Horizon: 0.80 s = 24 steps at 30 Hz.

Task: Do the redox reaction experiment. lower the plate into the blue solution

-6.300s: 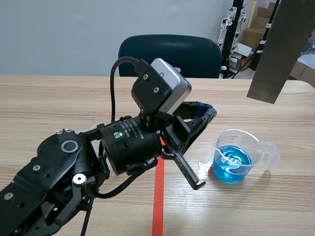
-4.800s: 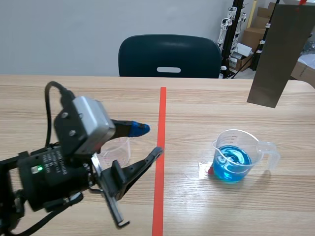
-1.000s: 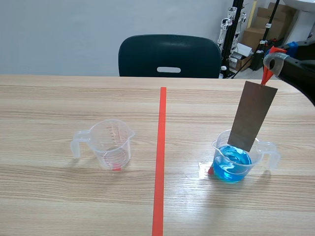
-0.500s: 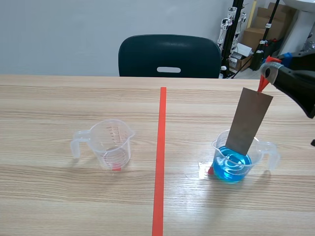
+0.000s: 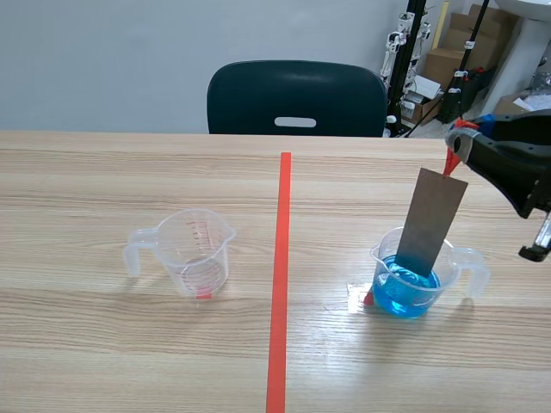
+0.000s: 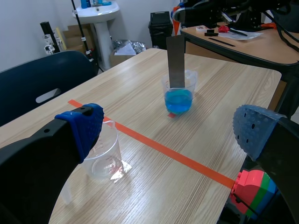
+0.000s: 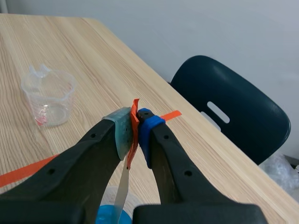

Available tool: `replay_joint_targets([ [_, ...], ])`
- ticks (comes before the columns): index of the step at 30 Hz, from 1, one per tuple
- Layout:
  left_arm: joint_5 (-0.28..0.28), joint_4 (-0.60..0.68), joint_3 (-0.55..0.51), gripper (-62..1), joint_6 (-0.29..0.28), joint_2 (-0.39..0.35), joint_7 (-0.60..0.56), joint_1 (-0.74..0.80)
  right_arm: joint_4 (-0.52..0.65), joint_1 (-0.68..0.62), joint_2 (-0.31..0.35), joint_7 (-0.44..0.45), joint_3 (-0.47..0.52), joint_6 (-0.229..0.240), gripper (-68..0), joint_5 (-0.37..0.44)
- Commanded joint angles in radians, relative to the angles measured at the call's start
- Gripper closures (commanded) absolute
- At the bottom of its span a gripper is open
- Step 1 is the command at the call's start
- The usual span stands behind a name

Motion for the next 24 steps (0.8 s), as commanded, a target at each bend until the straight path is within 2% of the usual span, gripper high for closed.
replay_joint_targets([
  [1,-0.011,0.013,0.003,-58.1,-0.002,0.005,-0.017,-0.002,0.001,0.028,0.006,0.018,-0.008,-0.004,-0.2,0.019],
  [6,-0.011,0.013,0.003,-58.1,-0.002,0.005,-0.017,-0.002,-0.013,0.054,0.005,0.013,-0.044,-0.004,-0.2,0.018],
  [24,-0.011,0.013,0.003,-58.1,-0.002,0.005,-0.017,-0.002,-0.051,0.064,-0.052,-0.003,-0.049,-0.004,-0.2,-0.058],
])
